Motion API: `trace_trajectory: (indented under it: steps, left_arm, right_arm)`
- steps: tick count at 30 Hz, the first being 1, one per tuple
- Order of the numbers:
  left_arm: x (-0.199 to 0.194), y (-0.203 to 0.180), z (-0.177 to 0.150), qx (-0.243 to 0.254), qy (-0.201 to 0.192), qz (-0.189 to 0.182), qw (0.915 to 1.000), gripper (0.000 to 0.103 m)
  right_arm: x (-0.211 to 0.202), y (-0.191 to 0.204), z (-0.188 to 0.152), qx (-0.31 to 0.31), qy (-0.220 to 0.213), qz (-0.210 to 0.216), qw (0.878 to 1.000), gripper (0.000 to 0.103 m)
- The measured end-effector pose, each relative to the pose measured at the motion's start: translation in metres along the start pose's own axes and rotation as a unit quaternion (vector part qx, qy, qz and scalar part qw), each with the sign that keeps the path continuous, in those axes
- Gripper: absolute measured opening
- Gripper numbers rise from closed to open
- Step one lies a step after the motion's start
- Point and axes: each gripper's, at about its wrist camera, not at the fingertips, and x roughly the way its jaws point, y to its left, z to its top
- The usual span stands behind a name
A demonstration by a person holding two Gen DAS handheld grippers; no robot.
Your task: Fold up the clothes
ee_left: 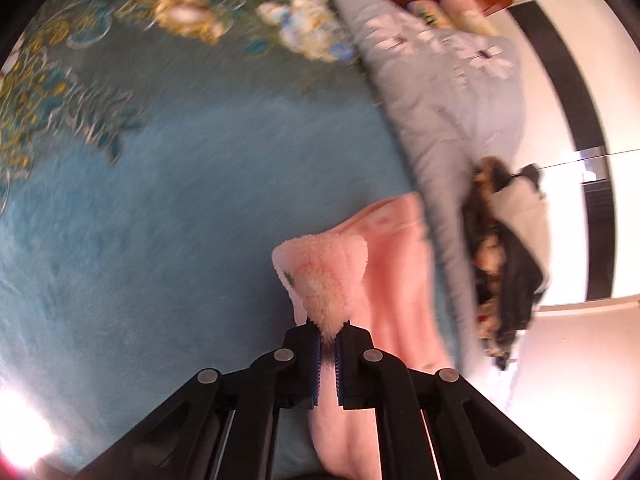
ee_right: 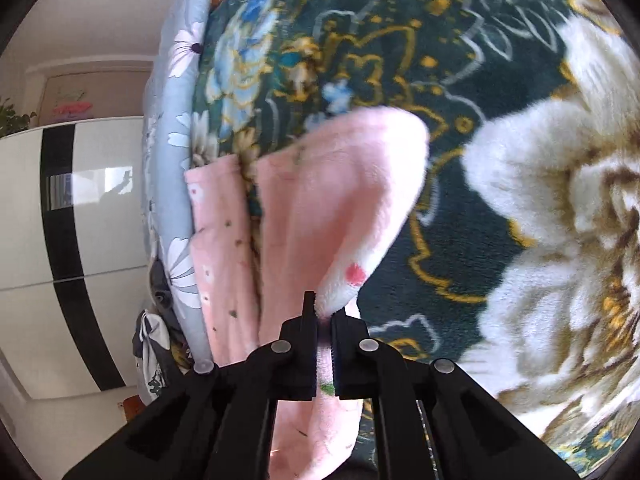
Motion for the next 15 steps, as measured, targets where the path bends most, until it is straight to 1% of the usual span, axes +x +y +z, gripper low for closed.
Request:
trace_trajectory:
  steps: [2, 4, 6, 7, 8, 9, 10, 11, 12, 13, 14, 15]
  left_arm:
    - [-0.023, -0.018, 0.006, 0.014, -0.008, -0.04, 0.9991, 0.005]
    - [-0.045, -0.032, 0.009, 0.03, -0.021, -0.077, 0.9964, 0.005]
    - [-0.062, -0.038, 0.009, 0.039, -0.034, -0.101, 0.9936, 0.005]
    - [-0.071, -0.034, 0.007, 0.048, -0.04, -0.098, 0.9933, 0.005]
    - [-0.076, -0.027, 0.004, 0.062, -0.044, -0.081, 0.9938, 0.005]
    - [-0.074, -0.016, -0.001, 0.075, -0.042, -0.056, 0.9947, 0.005]
    - [-0.072, -0.003, -0.006, 0.076, -0.033, -0.029, 0.9961, 0.006]
    - [-0.066, 0.014, -0.011, 0.064, -0.019, -0.002, 0.9978, 0.006]
    - [-0.056, 0.032, -0.014, 0.041, -0.005, 0.021, 0.9989, 0.006]
    - [-0.049, 0.051, -0.017, 0.013, 0.004, 0.031, 0.9994, 0.005]
    - [-0.044, 0.068, -0.02, -0.016, 0.011, 0.035, 0.9992, 0.005]
    - [-0.043, 0.081, -0.024, -0.038, 0.016, 0.034, 0.9986, 0.005]
  right_arm:
    - [-0.009, 0.023, 0.003, -0.023, -0.004, 0.026, 0.999, 0.004]
    - [-0.029, 0.043, 0.003, -0.037, -0.011, 0.065, 0.997, 0.004]
    - [-0.055, 0.056, 0.001, -0.057, -0.026, 0.096, 0.993, 0.003]
    - [-0.062, 0.052, 0.0, -0.062, -0.029, 0.093, 0.993, 0.003]
    - [-0.068, 0.045, -0.001, -0.065, -0.03, 0.085, 0.994, 0.003]
    - [-0.073, 0.039, -0.001, -0.068, -0.032, 0.077, 0.994, 0.003]
    - [-0.079, 0.032, -0.002, -0.071, -0.033, 0.069, 0.995, 0.003]
    - [-0.084, 0.025, -0.003, -0.074, -0.035, 0.062, 0.995, 0.003]
    - [-0.09, 0.018, -0.003, -0.077, -0.036, 0.054, 0.995, 0.003]
    - [-0.087, 0.003, -0.005, -0.064, -0.03, 0.036, 0.997, 0.003]
    - [-0.081, -0.015, -0.006, -0.047, -0.023, 0.015, 0.998, 0.003]
    - [-0.078, -0.032, -0.009, -0.026, -0.02, 0.005, 0.999, 0.003]
